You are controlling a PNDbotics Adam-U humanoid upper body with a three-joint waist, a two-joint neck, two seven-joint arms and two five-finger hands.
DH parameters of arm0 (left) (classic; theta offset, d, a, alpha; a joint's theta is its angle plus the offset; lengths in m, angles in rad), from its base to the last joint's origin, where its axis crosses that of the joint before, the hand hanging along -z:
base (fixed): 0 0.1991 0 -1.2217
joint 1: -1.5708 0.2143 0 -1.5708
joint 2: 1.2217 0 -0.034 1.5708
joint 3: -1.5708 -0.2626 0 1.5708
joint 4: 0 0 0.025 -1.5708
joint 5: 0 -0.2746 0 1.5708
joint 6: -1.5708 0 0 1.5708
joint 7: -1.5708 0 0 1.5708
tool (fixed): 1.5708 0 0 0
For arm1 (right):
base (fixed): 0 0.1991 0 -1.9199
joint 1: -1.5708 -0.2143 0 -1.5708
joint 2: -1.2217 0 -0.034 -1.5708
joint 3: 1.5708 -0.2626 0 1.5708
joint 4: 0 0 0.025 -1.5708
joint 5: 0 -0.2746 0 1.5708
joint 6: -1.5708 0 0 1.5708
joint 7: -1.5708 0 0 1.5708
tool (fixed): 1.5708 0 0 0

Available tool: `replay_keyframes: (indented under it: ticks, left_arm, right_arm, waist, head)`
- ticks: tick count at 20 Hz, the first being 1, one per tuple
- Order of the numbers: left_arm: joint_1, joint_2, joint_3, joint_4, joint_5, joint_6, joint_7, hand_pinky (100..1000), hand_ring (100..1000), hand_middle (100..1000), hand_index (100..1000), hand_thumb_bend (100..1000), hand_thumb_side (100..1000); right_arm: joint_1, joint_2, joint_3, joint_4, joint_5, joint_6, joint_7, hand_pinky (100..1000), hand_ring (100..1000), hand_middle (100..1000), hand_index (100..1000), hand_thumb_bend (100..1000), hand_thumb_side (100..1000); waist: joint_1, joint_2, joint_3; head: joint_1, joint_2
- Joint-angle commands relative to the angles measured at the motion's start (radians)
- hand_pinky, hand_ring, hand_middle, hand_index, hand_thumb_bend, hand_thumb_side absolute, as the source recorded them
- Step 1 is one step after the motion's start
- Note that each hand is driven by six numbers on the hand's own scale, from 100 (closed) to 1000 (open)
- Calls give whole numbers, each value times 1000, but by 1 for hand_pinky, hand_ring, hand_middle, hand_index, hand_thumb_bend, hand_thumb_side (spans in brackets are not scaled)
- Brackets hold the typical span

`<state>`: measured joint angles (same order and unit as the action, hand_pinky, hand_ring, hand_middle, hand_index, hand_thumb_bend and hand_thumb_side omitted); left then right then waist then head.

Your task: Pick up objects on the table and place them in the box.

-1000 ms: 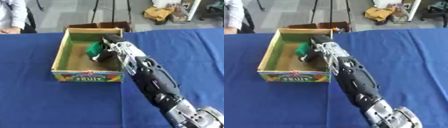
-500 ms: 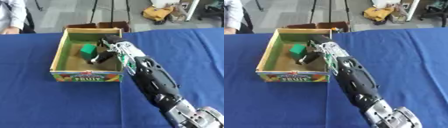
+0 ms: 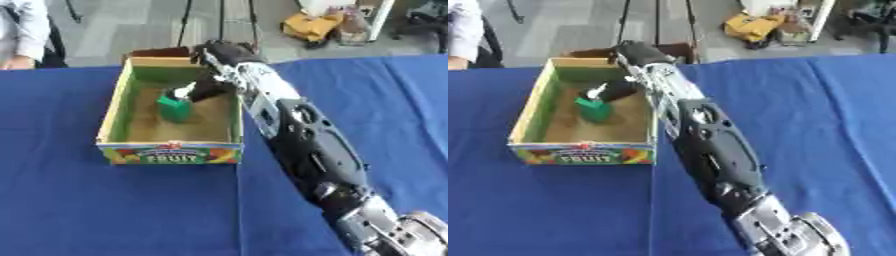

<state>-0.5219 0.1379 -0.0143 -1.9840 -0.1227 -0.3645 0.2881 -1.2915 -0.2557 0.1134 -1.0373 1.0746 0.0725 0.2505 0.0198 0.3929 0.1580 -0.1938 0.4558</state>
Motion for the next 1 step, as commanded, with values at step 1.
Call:
replay_keyframes:
  ticks: [1]
  left_arm:
    - [-9,4,7,-16,-5,0,5,777,921,907,990,100,1000]
  right_arm:
    - [-4,-65,2,-116,-67,14,-31,704,647,673,793,632,799]
  waist:
    - [6,-35,-3]
  head:
    - [14,-6]
